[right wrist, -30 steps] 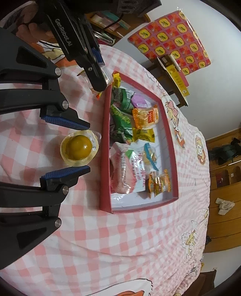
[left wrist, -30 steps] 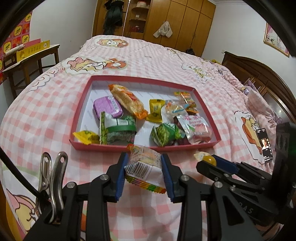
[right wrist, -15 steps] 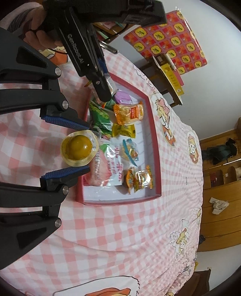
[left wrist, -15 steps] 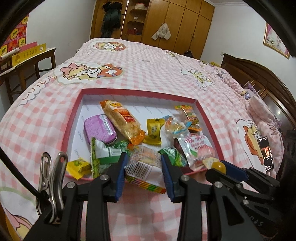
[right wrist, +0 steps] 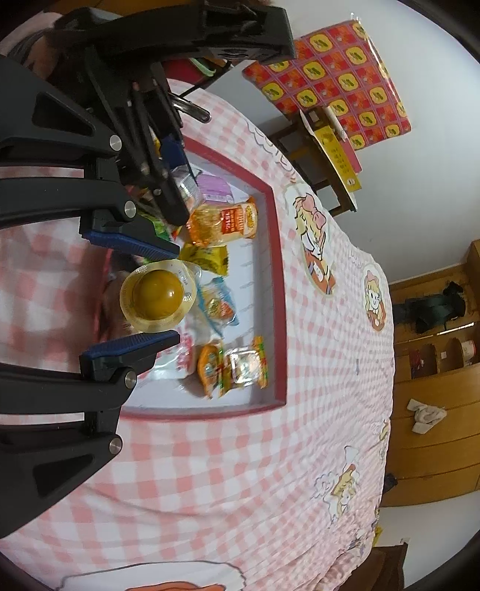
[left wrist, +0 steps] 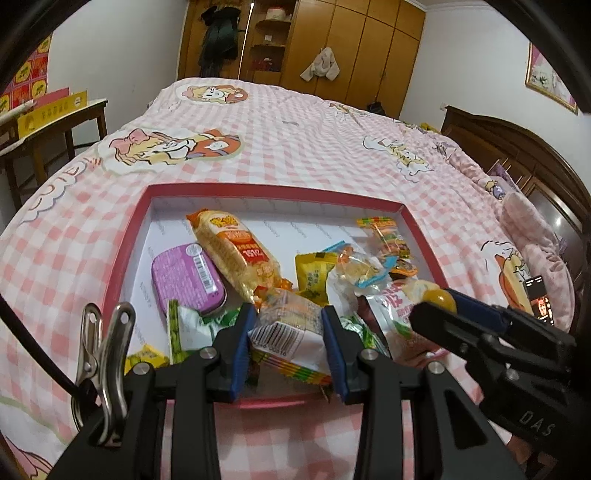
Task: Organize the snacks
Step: 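Carry the rainbow-strip packet and yellow ball candy into the red box, opening both tools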
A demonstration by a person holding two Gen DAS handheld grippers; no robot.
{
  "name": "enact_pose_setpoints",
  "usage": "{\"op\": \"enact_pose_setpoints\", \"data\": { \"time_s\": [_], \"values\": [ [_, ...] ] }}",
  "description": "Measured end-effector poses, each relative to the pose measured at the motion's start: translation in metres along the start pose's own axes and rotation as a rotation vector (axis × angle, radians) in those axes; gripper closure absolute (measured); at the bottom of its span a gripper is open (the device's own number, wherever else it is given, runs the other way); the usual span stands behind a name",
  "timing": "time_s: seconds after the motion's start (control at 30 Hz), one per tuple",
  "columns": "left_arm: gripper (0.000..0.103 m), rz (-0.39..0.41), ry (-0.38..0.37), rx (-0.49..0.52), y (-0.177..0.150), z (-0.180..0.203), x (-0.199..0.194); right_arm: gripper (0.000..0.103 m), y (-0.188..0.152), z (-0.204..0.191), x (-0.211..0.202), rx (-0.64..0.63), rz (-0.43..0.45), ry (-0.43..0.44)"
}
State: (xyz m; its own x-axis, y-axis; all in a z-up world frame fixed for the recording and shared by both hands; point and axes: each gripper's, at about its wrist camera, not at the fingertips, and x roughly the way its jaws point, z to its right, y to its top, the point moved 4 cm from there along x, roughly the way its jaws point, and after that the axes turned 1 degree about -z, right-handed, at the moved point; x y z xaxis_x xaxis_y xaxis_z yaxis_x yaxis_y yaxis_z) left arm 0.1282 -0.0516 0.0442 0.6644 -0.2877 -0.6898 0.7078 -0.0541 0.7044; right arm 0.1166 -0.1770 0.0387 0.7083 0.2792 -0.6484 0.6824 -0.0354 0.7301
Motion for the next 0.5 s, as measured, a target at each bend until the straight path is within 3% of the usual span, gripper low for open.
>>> {"op": "enact_pose_setpoints", "data": {
  "time_s": [0.3,0.5],
  "values": [
    [0.065,-0.010,-0.012,-0.050,0.006,-0.014,0.017,0.062,0.008,-0.002,0.027,0.007,-0.014,0.010],
    [0.064,-0.001,0.009,-0.031,0.005,-0.014,0.020,0.062,0.011,-0.003,0.035,-0.014,0.001,-0.006]
  ]
}}
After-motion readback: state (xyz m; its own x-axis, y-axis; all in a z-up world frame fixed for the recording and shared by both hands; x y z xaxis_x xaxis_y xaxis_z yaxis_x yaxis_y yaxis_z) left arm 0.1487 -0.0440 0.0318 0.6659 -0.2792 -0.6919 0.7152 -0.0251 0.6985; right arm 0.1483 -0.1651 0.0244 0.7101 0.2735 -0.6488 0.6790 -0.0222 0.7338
